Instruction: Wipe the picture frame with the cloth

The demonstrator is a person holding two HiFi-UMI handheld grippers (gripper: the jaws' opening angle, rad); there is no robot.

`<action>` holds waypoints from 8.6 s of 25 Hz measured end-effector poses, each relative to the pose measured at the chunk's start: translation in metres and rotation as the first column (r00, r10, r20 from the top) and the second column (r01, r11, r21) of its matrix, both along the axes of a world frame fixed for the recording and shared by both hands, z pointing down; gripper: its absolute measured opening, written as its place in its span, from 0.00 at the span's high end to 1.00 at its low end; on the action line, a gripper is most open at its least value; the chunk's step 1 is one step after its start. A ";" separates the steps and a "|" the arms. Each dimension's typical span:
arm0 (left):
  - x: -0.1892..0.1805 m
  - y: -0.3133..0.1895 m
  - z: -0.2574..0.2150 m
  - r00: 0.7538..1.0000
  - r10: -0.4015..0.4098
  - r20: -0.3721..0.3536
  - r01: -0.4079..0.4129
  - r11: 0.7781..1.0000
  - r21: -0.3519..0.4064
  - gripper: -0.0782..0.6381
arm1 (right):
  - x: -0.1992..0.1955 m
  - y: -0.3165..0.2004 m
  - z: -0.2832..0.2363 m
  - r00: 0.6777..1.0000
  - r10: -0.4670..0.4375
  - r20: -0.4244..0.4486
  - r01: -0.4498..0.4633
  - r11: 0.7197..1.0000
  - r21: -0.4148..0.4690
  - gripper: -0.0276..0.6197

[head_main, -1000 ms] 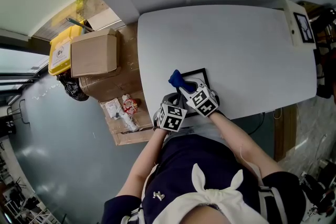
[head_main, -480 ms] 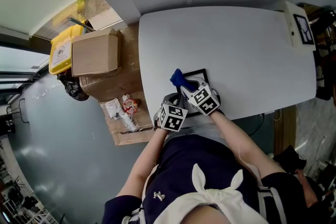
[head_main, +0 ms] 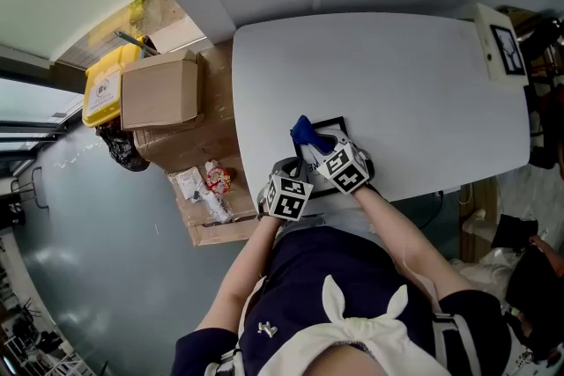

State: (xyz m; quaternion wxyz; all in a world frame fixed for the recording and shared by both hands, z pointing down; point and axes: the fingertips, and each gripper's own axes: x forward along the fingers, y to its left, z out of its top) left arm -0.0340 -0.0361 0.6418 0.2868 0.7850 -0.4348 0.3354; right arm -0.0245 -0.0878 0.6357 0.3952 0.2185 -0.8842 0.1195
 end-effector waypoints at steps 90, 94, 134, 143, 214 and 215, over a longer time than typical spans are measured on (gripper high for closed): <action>-0.002 -0.002 -0.002 0.998 -0.050 -0.037 0.050 0.999 0.010 0.89 | 0.045 0.004 0.005 0.991 0.113 -0.065 -0.120 0.987 -0.107 0.81; -0.002 -0.003 -0.002 0.998 -0.045 -0.037 0.045 0.999 0.011 0.89 | 0.038 0.004 0.006 0.993 0.111 -0.050 -0.116 0.987 -0.113 0.81; -0.002 -0.003 -0.003 0.997 -0.025 -0.069 0.026 1.000 0.008 0.89 | 0.002 0.020 0.003 0.999 -0.028 -0.046 0.022 0.994 -0.111 0.81; -0.002 -0.003 -0.003 0.997 -0.030 -0.075 0.031 0.999 0.015 0.89 | 0.000 0.028 0.002 0.995 -0.079 -0.053 0.073 0.991 -0.111 0.81; -0.001 -0.005 -0.002 0.996 -0.027 -0.089 0.029 0.999 0.027 0.89 | 0.027 0.058 0.004 0.994 -0.080 -0.078 0.071 0.991 -0.116 0.81; -0.001 -0.005 -0.003 0.996 -0.028 -0.089 0.030 0.999 0.018 0.89 | 0.028 0.057 0.004 0.994 -0.076 -0.080 0.067 0.991 -0.115 0.81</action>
